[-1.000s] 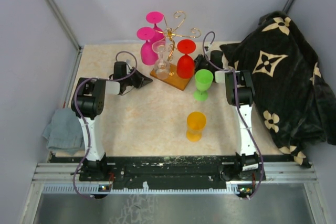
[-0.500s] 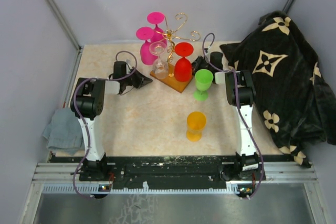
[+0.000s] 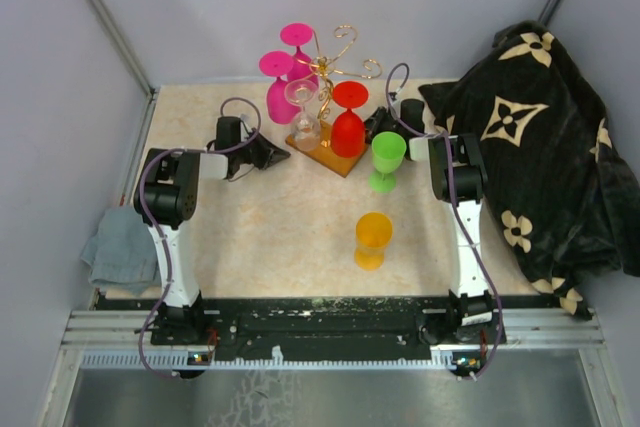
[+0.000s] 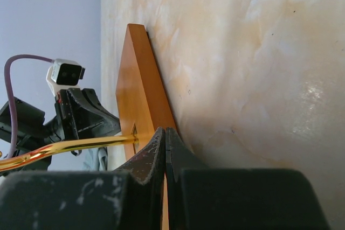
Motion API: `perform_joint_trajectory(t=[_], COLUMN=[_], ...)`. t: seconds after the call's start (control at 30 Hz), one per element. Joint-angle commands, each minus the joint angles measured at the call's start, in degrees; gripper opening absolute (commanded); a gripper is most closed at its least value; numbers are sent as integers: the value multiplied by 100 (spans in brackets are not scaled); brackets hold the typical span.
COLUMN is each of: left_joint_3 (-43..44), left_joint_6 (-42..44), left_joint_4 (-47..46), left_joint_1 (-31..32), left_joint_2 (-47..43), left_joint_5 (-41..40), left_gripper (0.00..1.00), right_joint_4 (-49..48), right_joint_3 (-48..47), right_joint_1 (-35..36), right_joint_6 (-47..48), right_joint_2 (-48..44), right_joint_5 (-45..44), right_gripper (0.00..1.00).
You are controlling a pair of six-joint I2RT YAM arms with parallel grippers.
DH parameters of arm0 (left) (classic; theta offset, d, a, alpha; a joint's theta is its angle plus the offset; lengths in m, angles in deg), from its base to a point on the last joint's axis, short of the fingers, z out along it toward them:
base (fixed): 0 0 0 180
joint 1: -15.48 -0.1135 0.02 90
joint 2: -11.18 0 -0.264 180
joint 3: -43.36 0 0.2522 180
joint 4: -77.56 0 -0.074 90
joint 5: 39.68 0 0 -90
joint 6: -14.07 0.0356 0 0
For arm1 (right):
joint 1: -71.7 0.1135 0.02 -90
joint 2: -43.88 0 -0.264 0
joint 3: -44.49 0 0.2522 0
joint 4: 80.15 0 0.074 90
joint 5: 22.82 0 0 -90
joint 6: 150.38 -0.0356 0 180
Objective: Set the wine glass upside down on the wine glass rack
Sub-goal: Move the wine rack to the center of the board.
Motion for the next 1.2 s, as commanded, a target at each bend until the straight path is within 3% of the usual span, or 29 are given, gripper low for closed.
perform_joint_trajectory(t=[0.0,0.37,0.8,1.17], left_joint_3=[258,575,938,1937], left_joint_6=[120,274,280,623], left_joint_4=[117,379,502,1147], left_joint_1=[18,-76,-424,-821], left_joint_2=[-137,-174,-131,-239], left_joint_5=[35,-13,6,-127], left_gripper=[3,3,4,15], right_joint_4=[390,504,1534,2294], right_joint_3=[37,-780,-2846,-4001], right_joint_1=[325,156,-173,-584], right_joint_6=[-49,-318,-284,-100], right_joint_2=[-94,180,744,547], right_joint_5=[396,198,-180,-702], right_gripper=[0,2,4,9])
